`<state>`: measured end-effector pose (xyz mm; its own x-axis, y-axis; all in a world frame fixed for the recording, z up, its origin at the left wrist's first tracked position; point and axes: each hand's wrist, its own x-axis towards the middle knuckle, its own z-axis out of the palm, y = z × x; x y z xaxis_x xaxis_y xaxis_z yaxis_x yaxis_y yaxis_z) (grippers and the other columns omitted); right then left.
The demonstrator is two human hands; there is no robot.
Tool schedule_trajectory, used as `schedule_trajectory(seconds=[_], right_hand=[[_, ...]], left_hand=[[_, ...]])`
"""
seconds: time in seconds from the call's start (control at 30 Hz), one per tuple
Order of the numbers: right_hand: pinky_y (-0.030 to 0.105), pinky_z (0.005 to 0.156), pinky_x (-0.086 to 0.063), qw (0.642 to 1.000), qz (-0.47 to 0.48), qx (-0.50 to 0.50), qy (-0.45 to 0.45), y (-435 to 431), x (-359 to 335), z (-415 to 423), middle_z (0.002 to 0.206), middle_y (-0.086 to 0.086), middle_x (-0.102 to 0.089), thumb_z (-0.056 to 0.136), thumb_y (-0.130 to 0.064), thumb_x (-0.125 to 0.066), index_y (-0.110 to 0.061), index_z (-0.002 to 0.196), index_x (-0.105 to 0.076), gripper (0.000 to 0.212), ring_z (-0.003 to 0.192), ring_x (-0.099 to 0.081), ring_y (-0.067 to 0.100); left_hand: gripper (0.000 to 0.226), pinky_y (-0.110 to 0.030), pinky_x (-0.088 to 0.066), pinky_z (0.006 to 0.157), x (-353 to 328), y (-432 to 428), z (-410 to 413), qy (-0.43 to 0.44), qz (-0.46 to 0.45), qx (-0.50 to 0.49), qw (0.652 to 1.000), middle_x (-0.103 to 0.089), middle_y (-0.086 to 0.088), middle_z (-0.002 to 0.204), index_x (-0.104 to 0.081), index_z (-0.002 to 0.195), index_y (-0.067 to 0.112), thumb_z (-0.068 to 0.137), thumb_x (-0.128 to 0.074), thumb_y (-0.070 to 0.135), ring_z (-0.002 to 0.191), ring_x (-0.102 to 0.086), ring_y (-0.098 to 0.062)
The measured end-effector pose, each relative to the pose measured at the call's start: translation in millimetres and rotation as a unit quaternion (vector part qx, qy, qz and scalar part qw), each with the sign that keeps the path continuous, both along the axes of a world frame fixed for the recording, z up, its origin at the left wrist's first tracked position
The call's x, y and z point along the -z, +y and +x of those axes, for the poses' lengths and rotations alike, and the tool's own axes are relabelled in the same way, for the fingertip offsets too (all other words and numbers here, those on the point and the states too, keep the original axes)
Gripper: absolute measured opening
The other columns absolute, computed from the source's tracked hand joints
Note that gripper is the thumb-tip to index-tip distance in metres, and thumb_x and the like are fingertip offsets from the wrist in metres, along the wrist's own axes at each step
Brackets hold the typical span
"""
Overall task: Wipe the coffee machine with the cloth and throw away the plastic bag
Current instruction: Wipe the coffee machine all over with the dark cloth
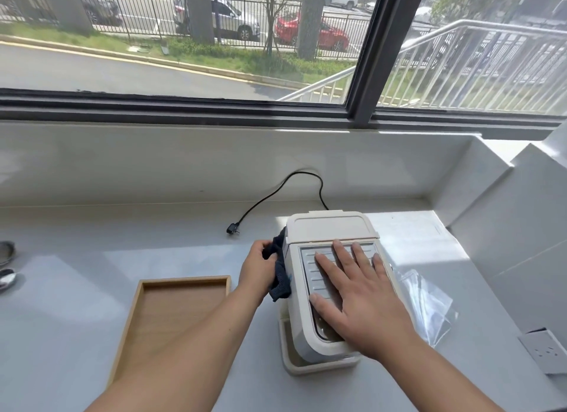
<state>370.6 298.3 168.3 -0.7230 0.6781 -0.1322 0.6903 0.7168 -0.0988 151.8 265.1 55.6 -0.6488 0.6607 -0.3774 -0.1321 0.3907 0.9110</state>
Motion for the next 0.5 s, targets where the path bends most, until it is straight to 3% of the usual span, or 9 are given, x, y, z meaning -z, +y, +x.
schedule_trajectory(seconds=[0.17,0.33,0.5], right_hand=[[0.047,0.126,0.012,1.000,0.008,0.001,-0.004,1.3,2.5,0.9,0.171,-0.014,0.018,0.089,-0.083,-0.009,-0.052,0.160,0.004,0.078,0.157,0.019,0.016],[0.047,0.126,0.013,1.000,0.009,0.002,0.003,1.9,4.9,1.7,0.171,-0.015,0.018,0.089,-0.084,-0.010,-0.053,0.159,0.005,0.078,0.157,0.020,0.015],[0.046,0.126,0.013,1.000,0.008,0.002,0.009,2.5,5.8,1.9,0.170,-0.015,0.018,0.089,-0.084,-0.010,-0.053,0.159,0.005,0.079,0.157,0.020,0.014]], left_hand=[[0.014,-0.030,-0.047,0.069,17.9,-3.8,3.2,0.016,-0.033,0.022,0.999,-0.069,0.009,0.106,-0.057,0.108,0.036,0.098,-0.059,0.026,0.094,-0.065,-0.014],[0.014,-0.030,-0.046,0.062,39.4,-13.9,11.9,0.039,-0.091,0.055,0.994,-0.062,0.014,0.100,-0.050,0.101,0.038,0.099,-0.051,0.024,0.087,-0.062,-0.011],[0.015,-0.034,-0.044,0.074,64.7,-33.4,30.2,0.086,-0.161,0.086,0.979,-0.064,0.002,0.107,-0.050,0.108,0.027,0.098,-0.049,0.016,0.092,-0.061,-0.020]])
